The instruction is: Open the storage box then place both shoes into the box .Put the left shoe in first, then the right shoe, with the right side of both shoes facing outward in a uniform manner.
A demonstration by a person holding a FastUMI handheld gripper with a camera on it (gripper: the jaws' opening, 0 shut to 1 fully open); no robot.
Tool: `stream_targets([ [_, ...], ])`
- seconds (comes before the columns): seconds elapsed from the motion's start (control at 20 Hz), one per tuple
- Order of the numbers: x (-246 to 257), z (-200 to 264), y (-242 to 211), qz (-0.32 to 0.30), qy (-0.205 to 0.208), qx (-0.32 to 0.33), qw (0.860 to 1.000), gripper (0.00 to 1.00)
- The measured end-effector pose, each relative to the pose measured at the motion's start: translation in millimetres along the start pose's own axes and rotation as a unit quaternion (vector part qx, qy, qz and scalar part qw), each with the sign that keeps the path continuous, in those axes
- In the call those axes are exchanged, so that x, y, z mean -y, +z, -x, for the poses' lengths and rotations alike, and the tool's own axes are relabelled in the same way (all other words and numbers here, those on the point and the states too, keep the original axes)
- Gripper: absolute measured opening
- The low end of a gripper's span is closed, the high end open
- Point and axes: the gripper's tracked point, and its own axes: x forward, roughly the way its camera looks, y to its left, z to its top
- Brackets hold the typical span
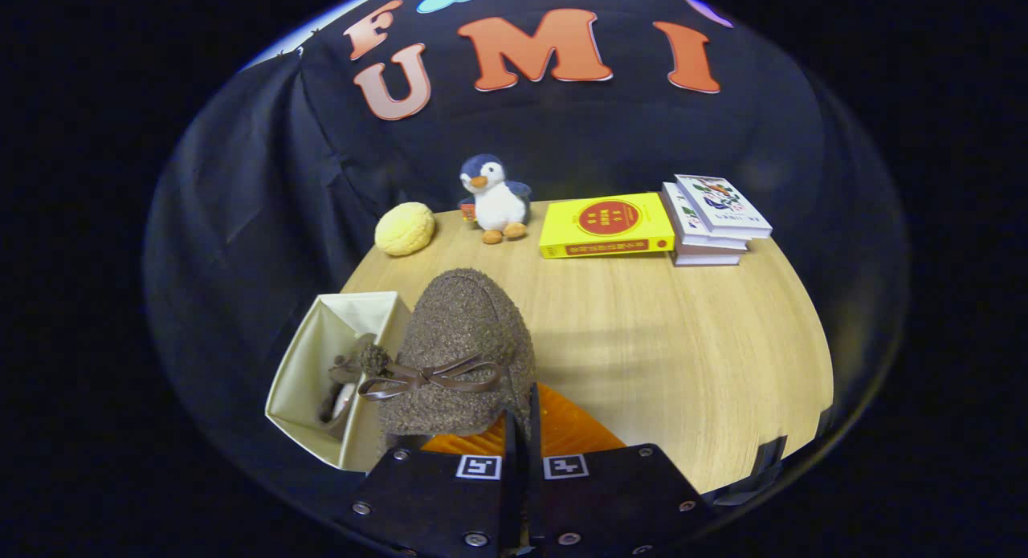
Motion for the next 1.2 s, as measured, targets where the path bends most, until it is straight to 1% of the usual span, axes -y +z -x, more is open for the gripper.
stream_targets([
  [0.1, -35, -5, 5, 0.003, 0.009, -0.003, 1.000, 0.05],
  [0.3, -108, -23, 7, 0.004, 0.040, -0.014, 0.999, 0.05],
  [0.35, -121, -27, 7, 0.003, 0.042, -0.017, 0.999, 0.05],
  [0.5, -148, -47, 0, -0.003, 0.030, -0.035, 0.999, 0.05],
  [0.65, -164, -66, -8, 0.000, 0.016, -0.043, 0.999, 0.05],
  [0.8, -165, -80, -31, 0.007, -0.007, -0.079, 0.997, 0.07],
  [1.0, -163, -98, -49, 0.021, -0.031, -0.100, 0.994, 0.16],
  [1.05, -164, -98, -62, 0.027, -0.033, -0.124, 0.991, 0.20],
  [1.1, -169, -96, -73, 0.027, -0.030, -0.144, 0.989, 0.22],
  [1.2, -170, -93, -78, 0.038, -0.033, -0.152, 0.987, 0.25],
])
